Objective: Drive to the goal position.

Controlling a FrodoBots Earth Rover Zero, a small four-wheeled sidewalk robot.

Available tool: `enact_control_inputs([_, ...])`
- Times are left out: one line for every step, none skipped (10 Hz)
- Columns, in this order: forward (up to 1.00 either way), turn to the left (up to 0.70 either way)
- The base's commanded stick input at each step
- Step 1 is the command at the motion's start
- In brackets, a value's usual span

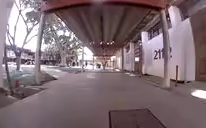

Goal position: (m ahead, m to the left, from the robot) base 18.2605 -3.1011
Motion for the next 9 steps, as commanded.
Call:
enact_control_inputs([0.50,0.00])
enact_control_inputs([0.50,0.00])
enact_control_inputs([0.50,0.00])
enact_control_inputs([0.50,0.00])
enact_control_inputs([0.50,0.00])
enact_control_inputs([0.50,0.00])
enact_control_inputs([0.50,0.00])
enact_control_inputs([0.50,0.00])
enact_control_inputs([0.50,0.00])
